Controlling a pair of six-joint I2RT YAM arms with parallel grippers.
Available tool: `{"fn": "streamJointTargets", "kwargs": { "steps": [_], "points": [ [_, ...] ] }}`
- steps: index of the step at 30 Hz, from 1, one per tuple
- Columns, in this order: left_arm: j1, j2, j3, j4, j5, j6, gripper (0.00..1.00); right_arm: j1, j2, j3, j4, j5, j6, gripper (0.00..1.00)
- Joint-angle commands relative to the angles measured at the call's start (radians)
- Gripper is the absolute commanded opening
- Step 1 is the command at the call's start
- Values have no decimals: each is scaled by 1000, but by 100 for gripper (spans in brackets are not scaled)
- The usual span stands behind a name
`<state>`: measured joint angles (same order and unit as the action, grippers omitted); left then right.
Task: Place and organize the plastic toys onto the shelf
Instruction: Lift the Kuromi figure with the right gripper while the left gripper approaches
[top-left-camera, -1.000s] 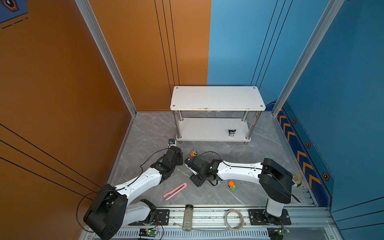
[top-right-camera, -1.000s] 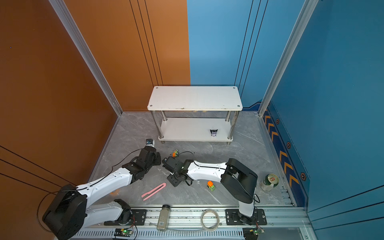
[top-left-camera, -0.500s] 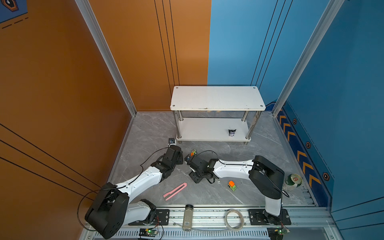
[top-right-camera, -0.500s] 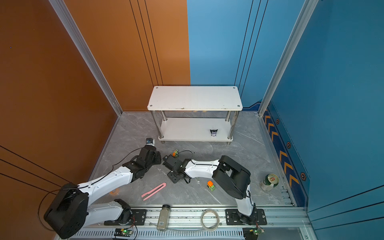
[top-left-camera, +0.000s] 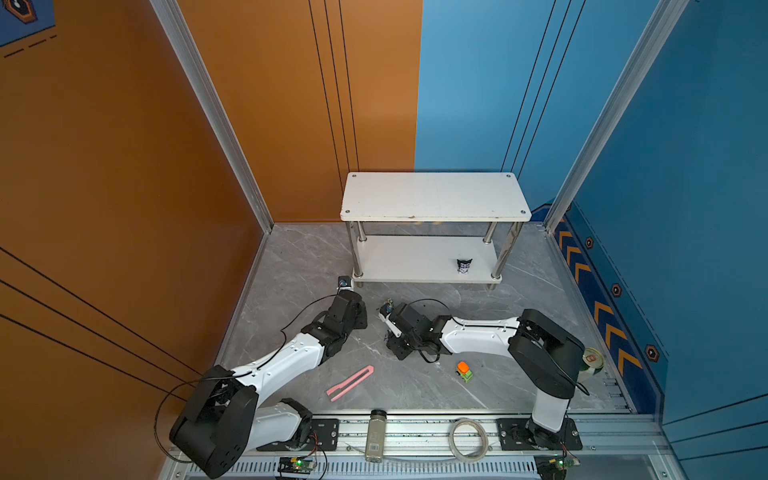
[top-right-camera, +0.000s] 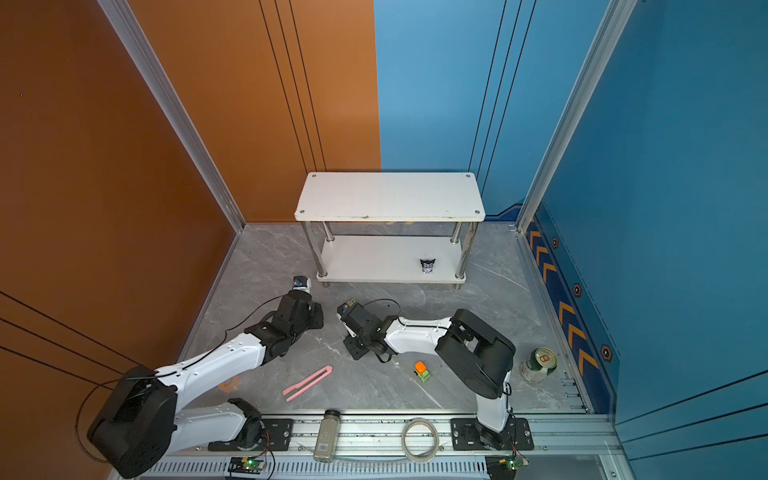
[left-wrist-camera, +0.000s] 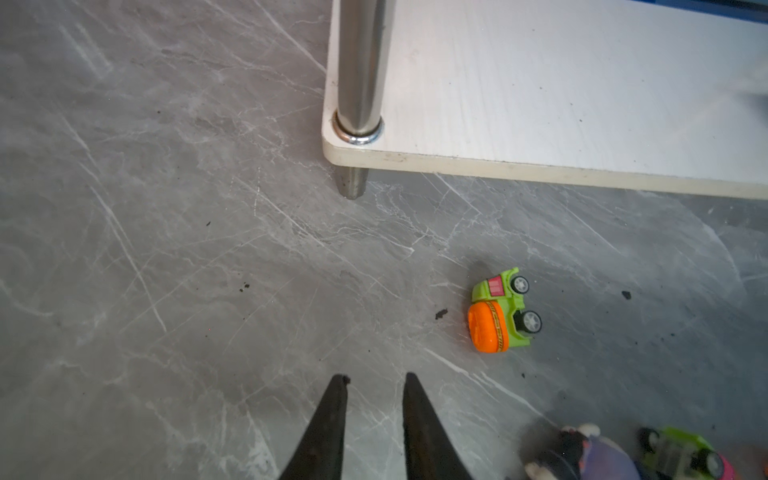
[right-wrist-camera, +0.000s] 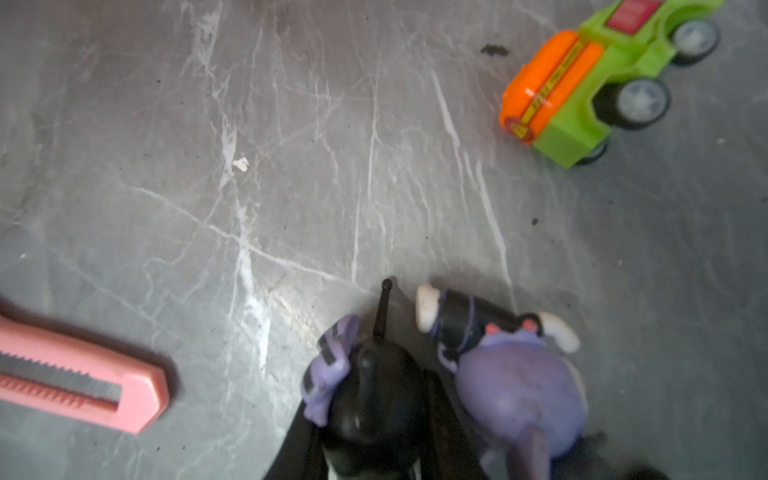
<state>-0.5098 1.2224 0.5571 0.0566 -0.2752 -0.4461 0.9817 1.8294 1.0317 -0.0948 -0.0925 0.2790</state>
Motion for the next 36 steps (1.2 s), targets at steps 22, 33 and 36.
{"fn": "streamJointTargets", "kwargs": {
  "steps": [22,33,36],
  "points": [
    [-152,-437,-72,403,393,-68,96,-323,-534,-250,765,-502,607,0],
    [-222,-235,43,508,532,-74,87,-360,-440,-277,1126,-561,878,0],
    [-217,-219,65,539,540,-86,78,-357,-439,-280,1129,-562,879,0]
  ]
}}
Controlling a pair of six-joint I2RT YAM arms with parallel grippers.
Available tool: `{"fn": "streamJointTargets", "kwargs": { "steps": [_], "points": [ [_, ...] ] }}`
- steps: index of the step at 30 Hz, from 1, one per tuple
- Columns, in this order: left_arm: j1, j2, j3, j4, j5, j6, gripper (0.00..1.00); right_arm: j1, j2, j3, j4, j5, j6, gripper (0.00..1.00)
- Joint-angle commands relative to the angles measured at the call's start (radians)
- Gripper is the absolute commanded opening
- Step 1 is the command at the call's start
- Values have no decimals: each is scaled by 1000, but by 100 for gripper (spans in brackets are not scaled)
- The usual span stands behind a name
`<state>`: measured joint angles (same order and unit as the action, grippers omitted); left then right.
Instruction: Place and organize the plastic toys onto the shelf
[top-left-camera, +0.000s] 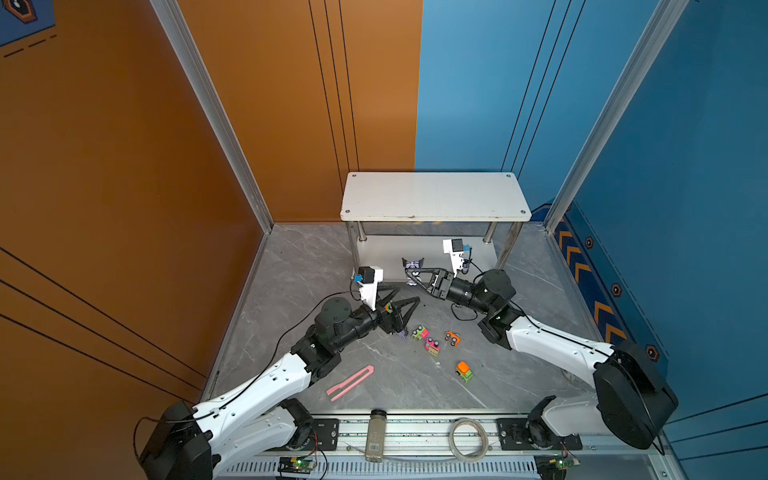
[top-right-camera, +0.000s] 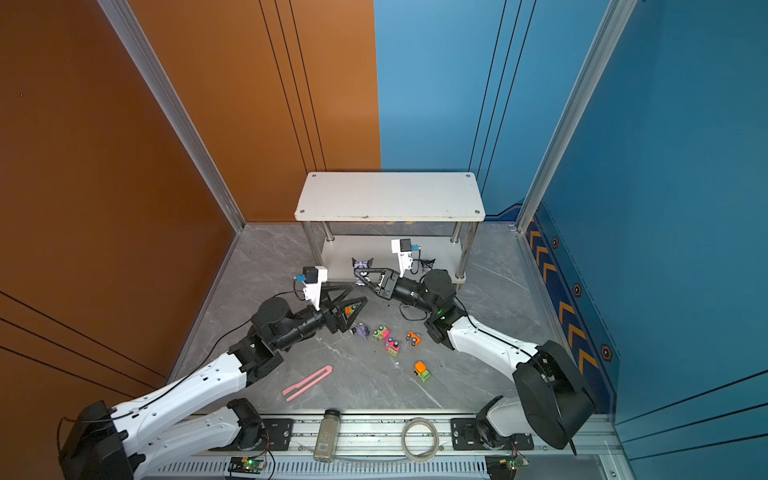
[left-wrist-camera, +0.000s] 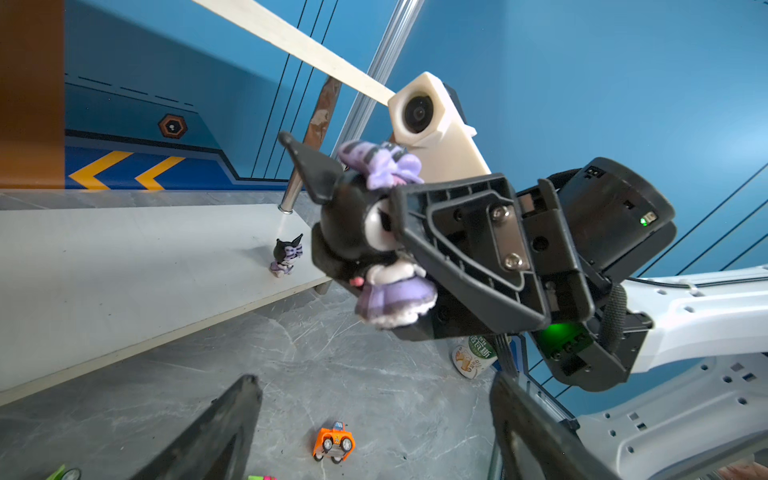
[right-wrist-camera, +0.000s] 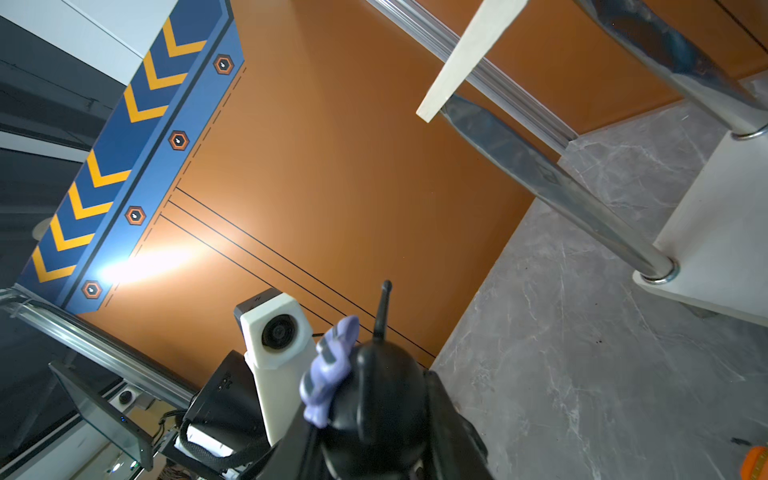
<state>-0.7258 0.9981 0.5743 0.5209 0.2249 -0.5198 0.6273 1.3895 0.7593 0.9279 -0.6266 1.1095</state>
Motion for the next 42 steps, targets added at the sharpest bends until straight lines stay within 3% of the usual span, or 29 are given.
{"fn": "streamJointTargets", "kwargs": {
  "steps": [1,6,11,14,24,26,27,28,29,30,33,38,42],
  "points": [
    [2,11,53,88,44,-21,74,-4,-1,-11,107,-30,49,0],
    [37,56,81,154,109,-91,56,-3,-20,-20,108,-34,49,0],
    [63,103,98,232,169,-169,47,-1,-40,-29,98,-33,39,0],
    [65,117,109,246,187,-184,33,-1,-51,-35,97,-32,38,0],
    [63,116,114,246,185,-186,16,1,-70,-33,98,-34,41,0],
    [63,122,116,246,184,-191,17,1,-75,-33,94,-33,40,0],
    [62,127,119,246,190,-194,22,0,-76,-33,95,-33,39,0],
    [61,132,124,246,195,-197,38,1,-79,-32,92,-32,38,0],
    [59,135,125,246,198,-200,47,2,-79,-32,92,-32,36,0],
    [56,139,128,246,203,-200,49,2,-82,-32,91,-32,35,0],
    [43,153,139,245,214,-198,49,5,-84,-31,83,-28,30,0],
    [30,178,149,246,219,-198,35,10,-86,-26,83,-26,30,0],
    [26,186,155,251,221,-202,34,11,-91,-22,81,-25,32,0]
  ]
}}
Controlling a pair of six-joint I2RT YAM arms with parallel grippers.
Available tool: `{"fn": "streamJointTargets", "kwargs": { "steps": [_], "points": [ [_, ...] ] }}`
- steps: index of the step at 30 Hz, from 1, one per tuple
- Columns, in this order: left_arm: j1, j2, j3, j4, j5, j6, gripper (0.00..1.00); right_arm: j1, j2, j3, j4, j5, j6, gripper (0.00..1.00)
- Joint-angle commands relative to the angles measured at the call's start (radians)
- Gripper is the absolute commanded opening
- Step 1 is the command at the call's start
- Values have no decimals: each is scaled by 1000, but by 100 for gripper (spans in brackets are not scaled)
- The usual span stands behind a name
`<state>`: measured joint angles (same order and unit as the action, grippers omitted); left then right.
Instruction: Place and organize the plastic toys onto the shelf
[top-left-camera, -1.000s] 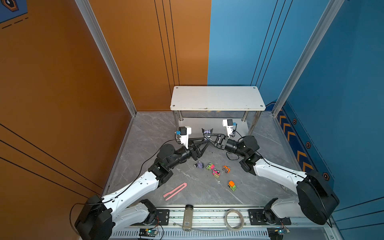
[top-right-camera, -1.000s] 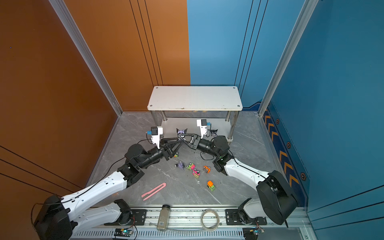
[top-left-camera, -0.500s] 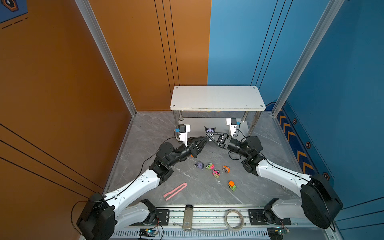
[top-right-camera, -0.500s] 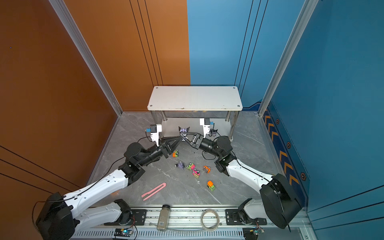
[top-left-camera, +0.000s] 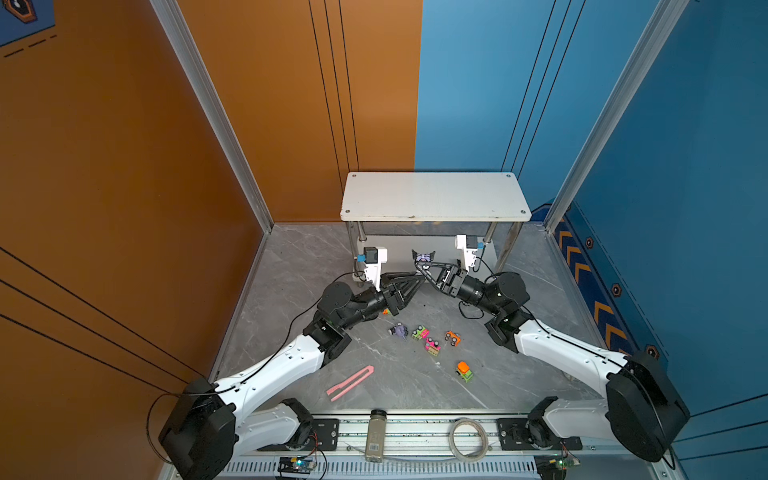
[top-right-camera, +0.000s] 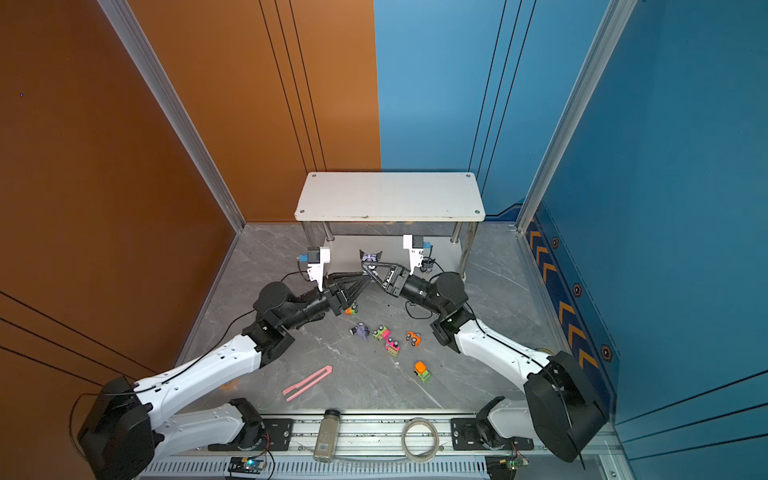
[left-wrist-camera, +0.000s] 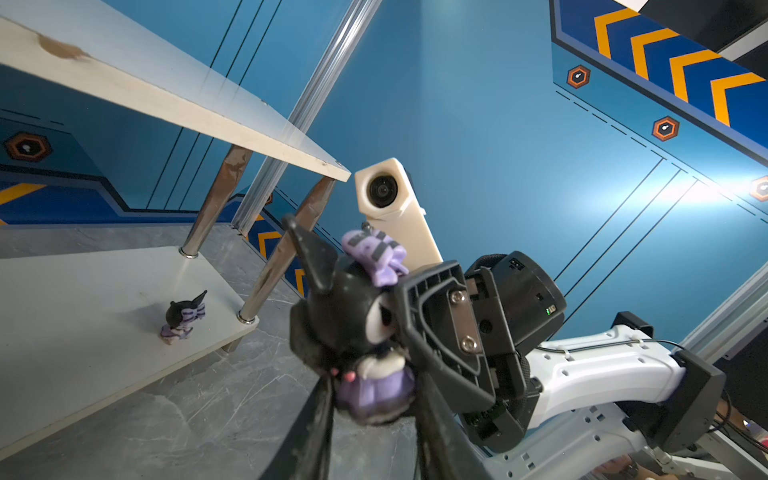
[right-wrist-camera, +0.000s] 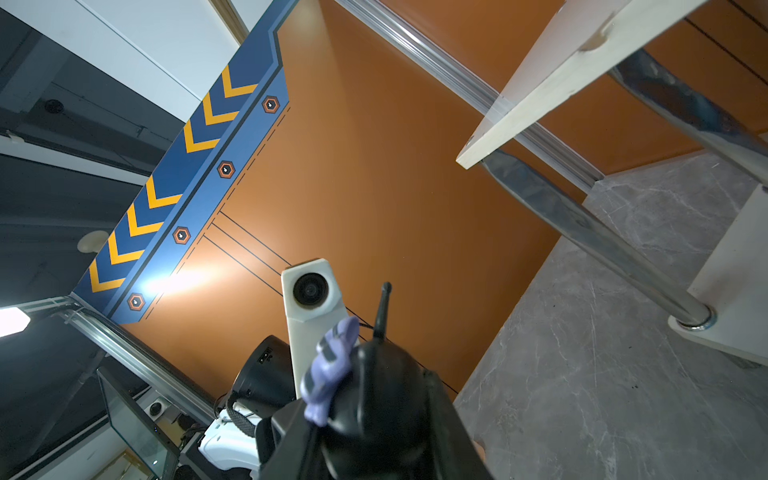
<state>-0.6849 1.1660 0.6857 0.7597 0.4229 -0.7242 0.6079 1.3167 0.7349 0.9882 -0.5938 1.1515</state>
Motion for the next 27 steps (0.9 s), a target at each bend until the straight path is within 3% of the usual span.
{"fn": "streamJointTargets", "kwargs": {
  "steps": [1,4,10,15,19,20,23,27],
  "points": [
    [-18,19,44,15,23,3,36,30,-19,4,20,-58,-10,0],
    [-20,21,47,16,21,2,43,31,-19,10,23,-58,-10,0],
    [-14,16,53,19,10,9,29,45,-19,23,29,-64,-12,0],
    [1,-1,61,18,12,17,8,57,-19,17,13,-75,-32,0],
    [15,-13,51,18,10,11,7,60,-32,11,-24,-72,-59,0],
    [17,-17,50,18,11,9,10,59,-36,9,-30,-70,-64,0],
    [16,-30,44,17,13,5,37,57,-45,10,-40,-68,-73,0],
    [17,-58,37,20,15,7,40,55,-45,17,-42,-71,-75,0]
  ]
}}
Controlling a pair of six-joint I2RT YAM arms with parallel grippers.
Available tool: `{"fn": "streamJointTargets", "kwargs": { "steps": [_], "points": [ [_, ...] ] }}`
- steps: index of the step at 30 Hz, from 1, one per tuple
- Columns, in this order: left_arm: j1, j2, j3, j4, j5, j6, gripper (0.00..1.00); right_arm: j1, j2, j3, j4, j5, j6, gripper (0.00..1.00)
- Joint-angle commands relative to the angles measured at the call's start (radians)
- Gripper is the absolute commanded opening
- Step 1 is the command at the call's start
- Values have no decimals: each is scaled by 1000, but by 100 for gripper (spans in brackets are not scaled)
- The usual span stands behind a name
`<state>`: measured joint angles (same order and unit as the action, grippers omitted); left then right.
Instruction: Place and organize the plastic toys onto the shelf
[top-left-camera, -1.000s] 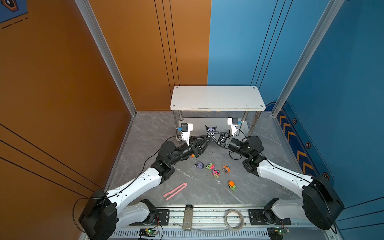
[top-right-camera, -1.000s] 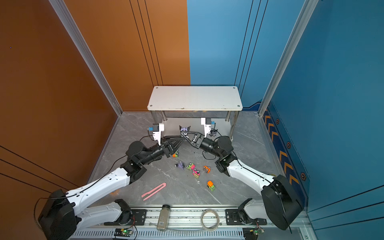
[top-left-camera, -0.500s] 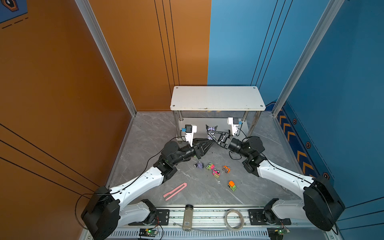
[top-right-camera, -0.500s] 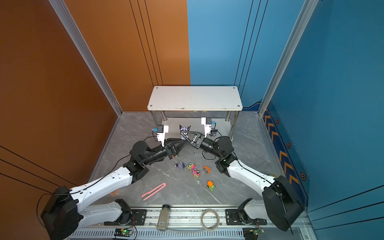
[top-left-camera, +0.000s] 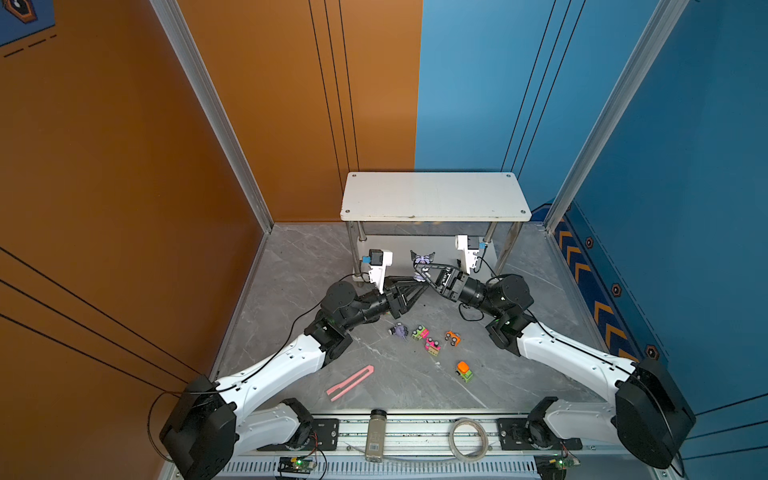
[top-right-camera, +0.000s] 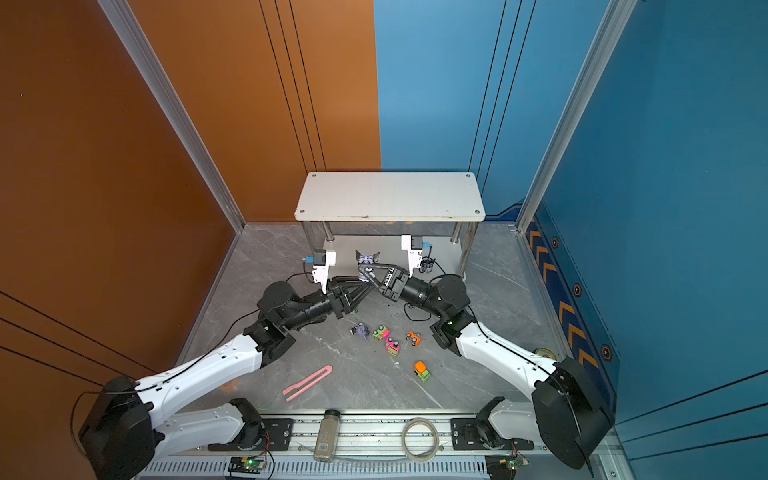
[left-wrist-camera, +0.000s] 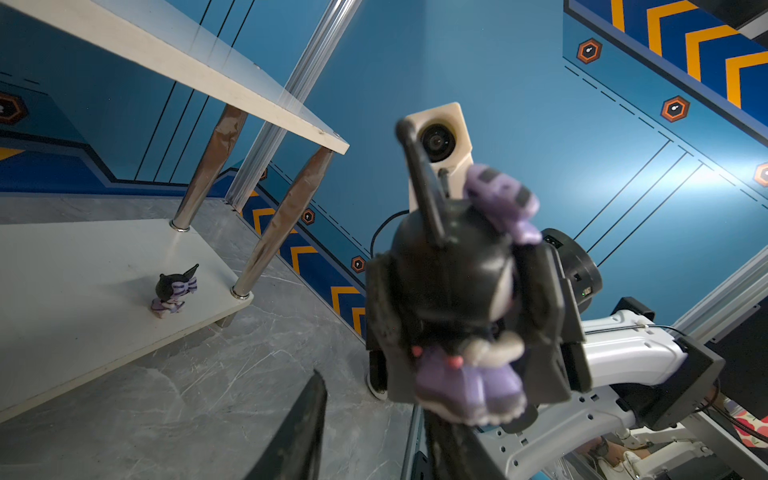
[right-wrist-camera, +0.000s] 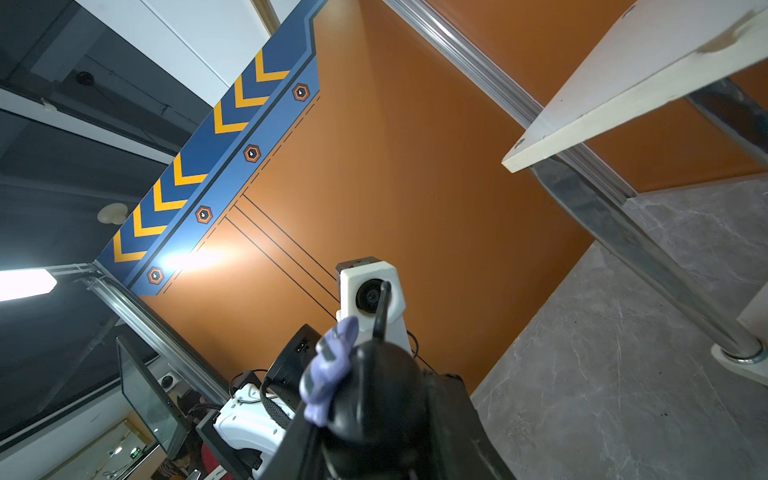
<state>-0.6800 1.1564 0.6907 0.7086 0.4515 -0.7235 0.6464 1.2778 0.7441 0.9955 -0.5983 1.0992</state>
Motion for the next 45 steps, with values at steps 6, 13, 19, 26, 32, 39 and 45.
{"fn": "streamJointTargets", "kwargs": {
  "steps": [6,13,19,26,32,39,45],
  "points": [
    [11,-82,22,103,3,1,49,17,1,8,-35,-66,-12,0],
    [4,-86,23,121,25,-4,64,16,8,11,-14,-63,6,0],
    [13,-86,19,121,4,-1,51,22,22,20,9,-79,23,0],
    [32,-89,37,128,-14,-4,29,47,57,21,19,-92,14,0],
    [49,-86,42,130,-4,-13,13,47,62,25,23,-110,11,0],
    [66,-94,21,128,6,-25,20,43,16,38,-101,-111,-71,0],
    [73,-131,4,129,-3,-27,58,29,-28,36,-159,-108,-109,0]
  ]
}}
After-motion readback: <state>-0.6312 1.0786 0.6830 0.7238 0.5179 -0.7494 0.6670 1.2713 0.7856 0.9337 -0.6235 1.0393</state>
